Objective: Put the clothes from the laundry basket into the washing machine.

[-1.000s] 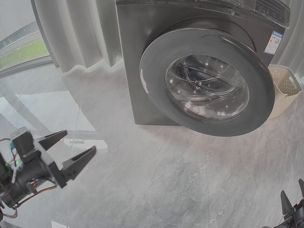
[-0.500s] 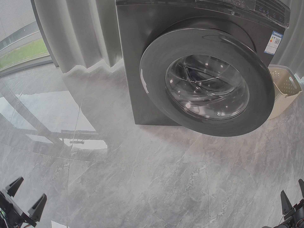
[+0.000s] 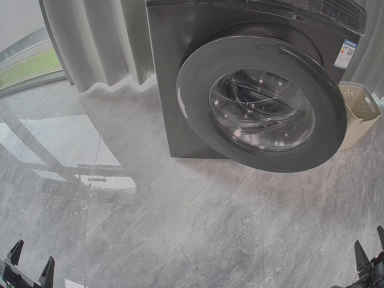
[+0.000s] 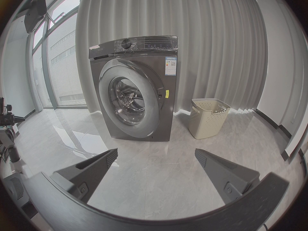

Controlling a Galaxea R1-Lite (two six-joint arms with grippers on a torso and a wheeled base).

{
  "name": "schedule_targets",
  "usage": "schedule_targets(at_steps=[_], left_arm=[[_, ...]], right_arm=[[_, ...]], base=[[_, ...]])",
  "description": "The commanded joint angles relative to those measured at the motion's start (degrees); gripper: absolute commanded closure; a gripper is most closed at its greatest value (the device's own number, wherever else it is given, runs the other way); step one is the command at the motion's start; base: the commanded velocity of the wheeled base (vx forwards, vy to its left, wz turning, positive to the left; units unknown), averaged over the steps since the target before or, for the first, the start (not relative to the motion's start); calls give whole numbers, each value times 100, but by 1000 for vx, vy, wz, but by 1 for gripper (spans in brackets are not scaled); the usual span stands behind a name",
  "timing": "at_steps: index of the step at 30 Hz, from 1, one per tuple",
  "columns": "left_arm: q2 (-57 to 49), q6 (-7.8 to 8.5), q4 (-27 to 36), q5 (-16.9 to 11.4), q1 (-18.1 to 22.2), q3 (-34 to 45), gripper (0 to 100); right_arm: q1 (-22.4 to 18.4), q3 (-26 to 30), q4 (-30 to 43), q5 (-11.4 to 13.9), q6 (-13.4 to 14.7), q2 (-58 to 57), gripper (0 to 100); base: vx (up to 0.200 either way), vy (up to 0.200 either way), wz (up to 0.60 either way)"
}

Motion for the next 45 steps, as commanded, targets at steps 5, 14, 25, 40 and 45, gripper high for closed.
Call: schedule_targets(at_steps=[5,14,25,40,45], left_arm=[[-228,-9,-5,89,33,101,0],[-228,-9,-5,98,33,101,0],[-228,52,-14,80,33,101,0],[-228,-9,-5,80,33,101,0],[-228,-9,-5,80,33,101,0]], right_arm=[[-2,101,2,0,-2,-93,0],[-11,101,2,0,-11,-93,0],[728,-1507,-648,853,833,2799,0],[3311,-1850,-4340,202,2415,7949,0],[3628,-2035,-4630,158,2696,8248,0]], base=[[0,-120,0],[0,-200,0],[0,-200,0],[0,-13,0],[160,0,0]])
